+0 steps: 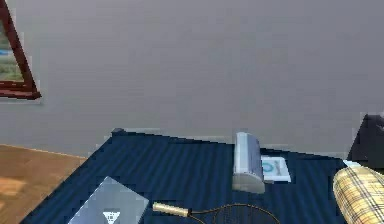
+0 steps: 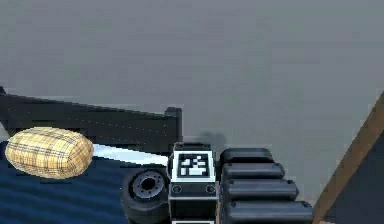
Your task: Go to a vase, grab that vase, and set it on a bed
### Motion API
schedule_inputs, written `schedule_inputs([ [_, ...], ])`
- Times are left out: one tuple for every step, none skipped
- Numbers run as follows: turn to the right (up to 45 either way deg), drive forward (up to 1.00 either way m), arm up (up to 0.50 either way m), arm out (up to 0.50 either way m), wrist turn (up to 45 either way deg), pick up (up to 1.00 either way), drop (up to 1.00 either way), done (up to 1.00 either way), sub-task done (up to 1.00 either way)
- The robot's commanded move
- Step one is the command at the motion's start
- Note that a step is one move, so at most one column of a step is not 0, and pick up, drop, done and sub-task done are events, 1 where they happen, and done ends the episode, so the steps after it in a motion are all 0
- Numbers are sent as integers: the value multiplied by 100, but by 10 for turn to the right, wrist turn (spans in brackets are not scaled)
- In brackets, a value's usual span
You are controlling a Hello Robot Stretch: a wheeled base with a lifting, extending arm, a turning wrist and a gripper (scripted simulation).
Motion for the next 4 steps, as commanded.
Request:
schedule_inputs([
  [-450, 0, 0, 0, 0, 0, 0, 0, 0],
  [-90, 0, 0, 0, 0, 0, 0, 0, 0],
  [0, 0, 0, 46, 0, 0, 0, 0, 0],
  [0, 0, 0, 0, 390, 0, 0, 0, 0],
])
